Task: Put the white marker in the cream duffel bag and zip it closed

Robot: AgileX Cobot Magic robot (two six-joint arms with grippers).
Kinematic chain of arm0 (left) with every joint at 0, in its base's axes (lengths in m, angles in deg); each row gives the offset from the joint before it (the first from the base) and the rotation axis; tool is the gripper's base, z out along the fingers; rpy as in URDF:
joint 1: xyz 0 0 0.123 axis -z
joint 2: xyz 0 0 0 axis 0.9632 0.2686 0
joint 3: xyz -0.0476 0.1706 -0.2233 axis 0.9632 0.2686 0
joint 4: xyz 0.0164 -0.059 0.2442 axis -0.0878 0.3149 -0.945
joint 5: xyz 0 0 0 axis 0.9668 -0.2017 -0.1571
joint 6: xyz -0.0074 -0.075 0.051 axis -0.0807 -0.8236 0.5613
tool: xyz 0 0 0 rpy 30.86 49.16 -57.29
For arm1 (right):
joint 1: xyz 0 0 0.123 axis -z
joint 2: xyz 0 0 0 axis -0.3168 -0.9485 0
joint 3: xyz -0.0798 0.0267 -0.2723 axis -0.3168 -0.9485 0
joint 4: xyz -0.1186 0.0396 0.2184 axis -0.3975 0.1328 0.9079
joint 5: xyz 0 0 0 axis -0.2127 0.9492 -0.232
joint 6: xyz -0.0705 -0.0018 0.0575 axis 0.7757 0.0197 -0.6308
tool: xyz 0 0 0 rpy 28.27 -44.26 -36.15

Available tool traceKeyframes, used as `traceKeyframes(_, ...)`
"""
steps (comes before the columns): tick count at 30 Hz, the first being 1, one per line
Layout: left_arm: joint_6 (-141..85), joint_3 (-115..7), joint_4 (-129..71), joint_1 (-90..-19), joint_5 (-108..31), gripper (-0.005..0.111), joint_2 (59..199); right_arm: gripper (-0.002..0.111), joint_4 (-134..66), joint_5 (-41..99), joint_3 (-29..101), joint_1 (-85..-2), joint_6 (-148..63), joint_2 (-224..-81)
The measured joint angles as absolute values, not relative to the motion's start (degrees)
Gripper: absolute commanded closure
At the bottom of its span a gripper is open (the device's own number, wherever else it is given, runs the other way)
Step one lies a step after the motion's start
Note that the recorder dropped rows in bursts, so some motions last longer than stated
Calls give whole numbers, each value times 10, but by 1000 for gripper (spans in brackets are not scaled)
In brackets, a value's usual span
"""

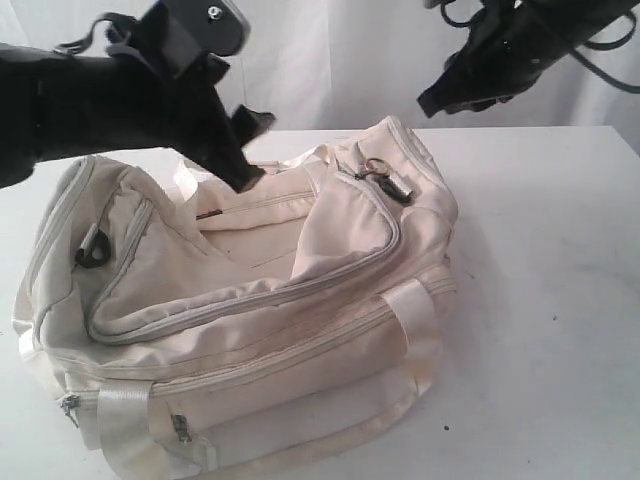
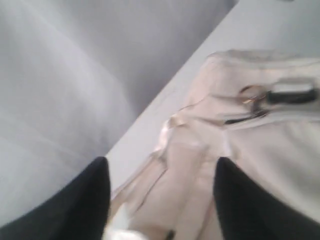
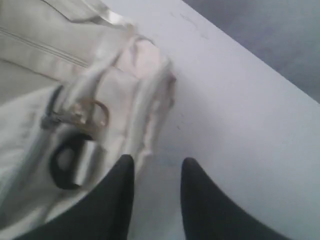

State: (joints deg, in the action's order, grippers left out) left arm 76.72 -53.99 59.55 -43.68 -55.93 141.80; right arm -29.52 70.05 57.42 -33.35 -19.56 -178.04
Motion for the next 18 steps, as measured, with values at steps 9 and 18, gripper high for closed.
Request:
traceKeyframes(9, 602, -353, 511, -661, -694, 107, 1215, 108, -449, 579, 491, -182, -419, -1645)
traceKeyframes(18, 526, -271, 455, -862, -524, 107, 924, 108, -384, 289, 175, -122, -436, -1284)
